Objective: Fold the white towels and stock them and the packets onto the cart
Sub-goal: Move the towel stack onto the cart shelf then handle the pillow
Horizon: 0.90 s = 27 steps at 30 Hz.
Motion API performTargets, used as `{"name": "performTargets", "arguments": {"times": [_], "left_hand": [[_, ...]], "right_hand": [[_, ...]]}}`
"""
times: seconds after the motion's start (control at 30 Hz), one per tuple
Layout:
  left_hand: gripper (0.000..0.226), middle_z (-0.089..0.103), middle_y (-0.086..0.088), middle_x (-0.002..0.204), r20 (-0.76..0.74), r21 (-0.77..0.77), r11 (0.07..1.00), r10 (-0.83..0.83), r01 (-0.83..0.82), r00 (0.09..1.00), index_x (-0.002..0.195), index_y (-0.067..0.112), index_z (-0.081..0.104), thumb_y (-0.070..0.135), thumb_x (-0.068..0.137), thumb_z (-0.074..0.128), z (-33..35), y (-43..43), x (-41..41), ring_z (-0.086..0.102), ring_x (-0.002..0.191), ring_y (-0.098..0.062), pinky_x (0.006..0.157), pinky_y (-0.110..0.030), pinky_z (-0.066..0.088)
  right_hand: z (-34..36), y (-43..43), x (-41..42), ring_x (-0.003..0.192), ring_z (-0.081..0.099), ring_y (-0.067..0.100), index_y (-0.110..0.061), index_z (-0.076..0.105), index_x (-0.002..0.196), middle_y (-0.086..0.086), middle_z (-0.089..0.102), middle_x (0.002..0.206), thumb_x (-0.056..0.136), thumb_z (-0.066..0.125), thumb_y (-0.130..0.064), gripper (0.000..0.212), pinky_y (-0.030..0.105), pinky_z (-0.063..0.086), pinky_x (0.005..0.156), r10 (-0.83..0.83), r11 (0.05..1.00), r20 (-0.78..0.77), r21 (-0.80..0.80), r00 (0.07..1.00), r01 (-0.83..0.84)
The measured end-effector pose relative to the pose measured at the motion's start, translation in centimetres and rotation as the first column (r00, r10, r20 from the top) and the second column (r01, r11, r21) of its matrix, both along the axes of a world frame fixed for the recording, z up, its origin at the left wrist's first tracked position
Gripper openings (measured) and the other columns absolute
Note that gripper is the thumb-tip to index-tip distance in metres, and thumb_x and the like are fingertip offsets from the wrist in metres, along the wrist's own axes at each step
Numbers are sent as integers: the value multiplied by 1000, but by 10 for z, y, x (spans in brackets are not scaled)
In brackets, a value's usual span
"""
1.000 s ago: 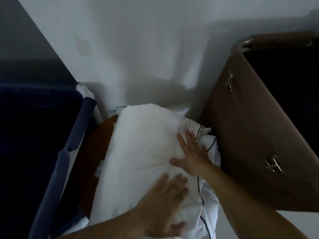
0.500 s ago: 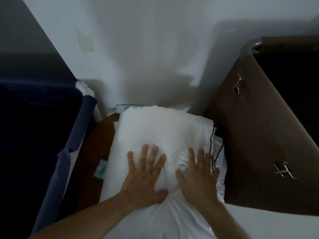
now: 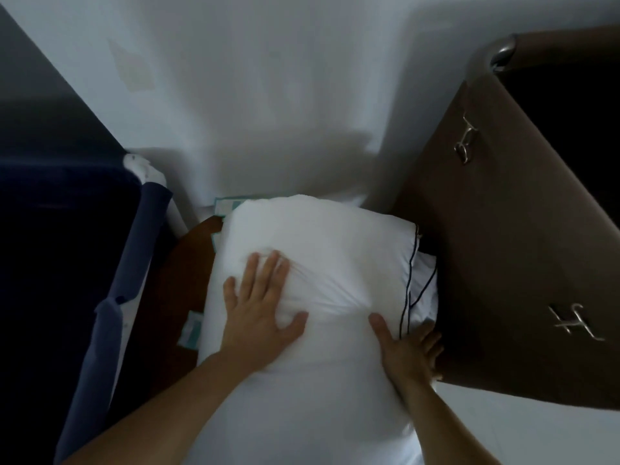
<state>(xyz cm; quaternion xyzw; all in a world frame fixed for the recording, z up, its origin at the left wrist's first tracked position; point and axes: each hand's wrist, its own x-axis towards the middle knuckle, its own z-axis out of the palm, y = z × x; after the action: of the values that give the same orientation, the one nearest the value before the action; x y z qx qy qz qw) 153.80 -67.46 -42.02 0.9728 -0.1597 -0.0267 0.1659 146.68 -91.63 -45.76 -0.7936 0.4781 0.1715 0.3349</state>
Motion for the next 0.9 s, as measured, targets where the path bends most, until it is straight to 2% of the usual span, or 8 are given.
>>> {"name": "performTargets", "arguments": {"times": [0.1, 0.2, 0.3, 0.4, 0.6, 0.73, 0.83, 0.9], "left_hand": [[104, 2, 8, 166, -151, -117, 969, 200, -219, 968, 157, 31, 11, 81, 71, 40, 0, 17, 18, -4, 152, -17, 116, -57, 16], [130, 6, 5, 165, -507, -304, 770, 368, -561, 779, 157, 33, 4, 88, 51, 55, 2, 40, 42, 13, 150, -23, 121, -49, 17], [126, 27, 3, 157, -625, -372, 694, 303, -616, 719, 156, 39, 9, 78, 53, 71, 0, 49, 49, 37, 137, -24, 112, -42, 33], [110, 55, 6, 136, -741, -501, 506, 169, -702, 650, 147, 44, 33, 71, 52, 82, -11, 62, 46, 59, 114, -18, 93, -37, 49], [127, 62, -1, 129, -842, -445, 440, 91, -780, 532, 145, 33, 41, 79, 34, 81, -25, 78, 40, 62, 113, -22, 95, -41, 50], [126, 64, -3, 128, -858, -412, 451, 103, -792, 504, 142, 26, 46, 79, 33, 81, -27, 81, 41, 63, 113, -23, 95, -39, 50], [114, 67, 1, 119, -837, -424, 465, 126, -777, 532, 131, 29, 53, 80, 33, 80, -23, 73, 38, 63, 108, -20, 94, -36, 48], [105, 66, 4, 114, -818, -429, 477, 154, -767, 554, 128, 30, 53, 76, 37, 77, -19, 67, 36, 62, 103, -15, 93, -33, 45]], "right_hand": [[-4, -1, 8, 153, -6, 23, -13, -13, 157, 6, -11, 166, 53, 57, -93, 149, 61, 8, 119, -63, 992, 34, 116, 997, 59], [-15, -9, 10, 153, 7, 28, -17, -11, 157, 6, 0, 167, 34, 67, -95, 166, 58, 16, 120, -114, 975, 78, 201, 990, 97], [-27, -20, 11, 148, 24, 35, -17, 1, 158, 11, 18, 163, 17, 68, -96, 175, 54, 28, 118, -140, 967, 58, 224, 988, 124], [-32, -29, 16, 145, 29, 33, -19, 20, 157, 9, 27, 160, 10, 71, -94, 173, 50, 29, 118, -106, 975, 23, 197, 994, 100], [-47, -33, 15, 147, 30, 25, -14, 16, 158, 5, 27, 162, 13, 84, -82, 173, 45, 31, 118, -182, 942, 114, 307, 977, 140], [-43, -41, 19, 130, 52, 26, -10, 39, 150, 7, 51, 146, 37, 96, -61, 136, 45, 46, 107, -187, 900, 134, 420, 973, 115], [-36, -45, 22, 97, 67, 16, -9, 63, 128, 3, 68, 117, 40, 99, -49, 103, 33, 58, 79, -186, 875, 172, 478, 967, 83], [-32, -48, 25, 81, 64, 9, -6, 66, 120, -1, 67, 98, 50, 99, -35, 83, 24, 53, 65, -206, 843, 162, 531, 965, 90]]}}
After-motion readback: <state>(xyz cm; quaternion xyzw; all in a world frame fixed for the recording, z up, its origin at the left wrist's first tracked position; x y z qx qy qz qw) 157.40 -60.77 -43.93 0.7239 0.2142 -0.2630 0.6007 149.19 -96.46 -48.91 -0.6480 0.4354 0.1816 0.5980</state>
